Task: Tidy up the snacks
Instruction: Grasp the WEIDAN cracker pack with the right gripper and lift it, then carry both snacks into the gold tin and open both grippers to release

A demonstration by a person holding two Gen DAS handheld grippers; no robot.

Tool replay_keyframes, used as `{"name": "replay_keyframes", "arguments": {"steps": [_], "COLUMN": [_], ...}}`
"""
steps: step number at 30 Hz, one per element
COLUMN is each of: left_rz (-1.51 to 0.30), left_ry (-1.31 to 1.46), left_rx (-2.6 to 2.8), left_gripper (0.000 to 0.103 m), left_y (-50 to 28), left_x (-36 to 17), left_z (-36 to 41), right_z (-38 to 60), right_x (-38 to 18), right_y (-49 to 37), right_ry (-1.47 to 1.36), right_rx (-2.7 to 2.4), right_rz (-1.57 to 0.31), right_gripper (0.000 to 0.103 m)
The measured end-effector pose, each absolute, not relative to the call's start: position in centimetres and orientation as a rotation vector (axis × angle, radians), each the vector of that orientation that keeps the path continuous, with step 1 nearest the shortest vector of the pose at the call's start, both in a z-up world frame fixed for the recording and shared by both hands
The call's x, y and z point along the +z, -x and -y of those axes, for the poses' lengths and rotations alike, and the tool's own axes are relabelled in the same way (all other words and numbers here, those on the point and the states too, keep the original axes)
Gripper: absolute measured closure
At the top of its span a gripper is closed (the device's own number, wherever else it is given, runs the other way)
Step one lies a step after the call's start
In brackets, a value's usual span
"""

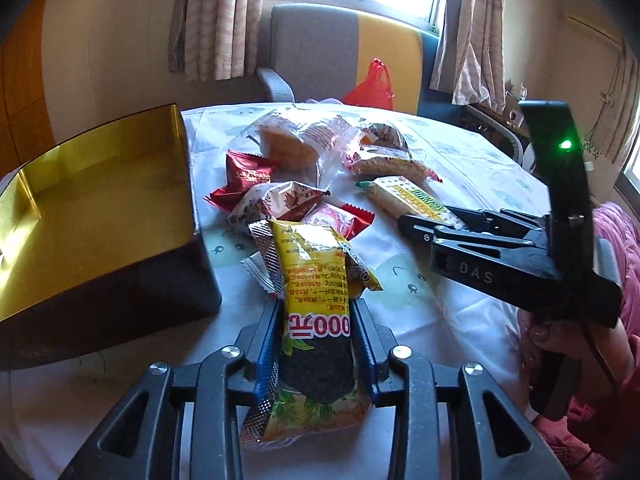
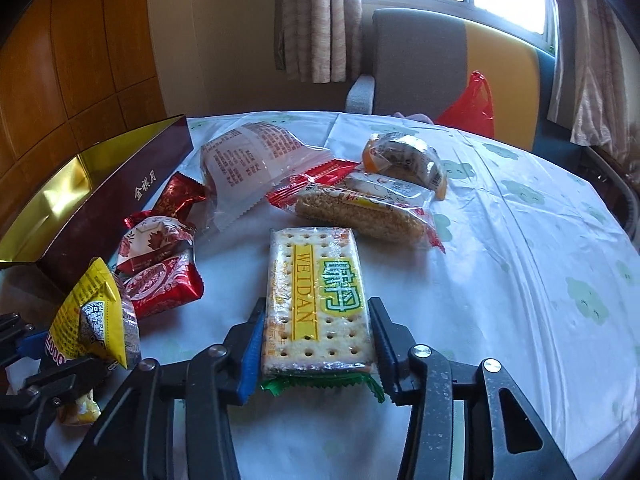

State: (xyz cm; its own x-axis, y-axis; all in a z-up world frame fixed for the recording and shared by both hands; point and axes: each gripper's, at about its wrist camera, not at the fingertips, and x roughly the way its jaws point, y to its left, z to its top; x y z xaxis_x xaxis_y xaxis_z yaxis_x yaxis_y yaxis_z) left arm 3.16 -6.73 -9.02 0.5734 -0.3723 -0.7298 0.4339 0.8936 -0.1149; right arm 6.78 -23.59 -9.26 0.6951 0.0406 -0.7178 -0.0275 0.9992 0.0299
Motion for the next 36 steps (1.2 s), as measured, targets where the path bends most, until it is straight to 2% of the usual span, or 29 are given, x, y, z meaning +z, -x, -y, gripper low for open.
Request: {"name": "replay_keyframes", "arguments": {"steps": [14,27,36], "left_rz": [-0.800,-0.753,-0.695], "left_ry": [-0.060,-0.033,-0.010], "left_rx": [-0.500,-0.540,-0.515], "left_gripper": [0.074,0.074,0.074], "left_y": [-1.7,0.4,1.1], "left_x": [-8.9,-7.2,-5.0], "left_z": [6.0,4.8,2.2], "right_z": [24.2,23.5,21.4], "right_x": [-8.4,-8.0,-5.7], "right_y": [-3.2,-0.6,-0.3], "right_ry": [-0.193,-0.261,-0.239], "right_rx": [-0.007,0.008,0.055], "right_rz": [-0.793,-0.812,-0.775], "right_gripper": [0.055,0.055,0.055]}}
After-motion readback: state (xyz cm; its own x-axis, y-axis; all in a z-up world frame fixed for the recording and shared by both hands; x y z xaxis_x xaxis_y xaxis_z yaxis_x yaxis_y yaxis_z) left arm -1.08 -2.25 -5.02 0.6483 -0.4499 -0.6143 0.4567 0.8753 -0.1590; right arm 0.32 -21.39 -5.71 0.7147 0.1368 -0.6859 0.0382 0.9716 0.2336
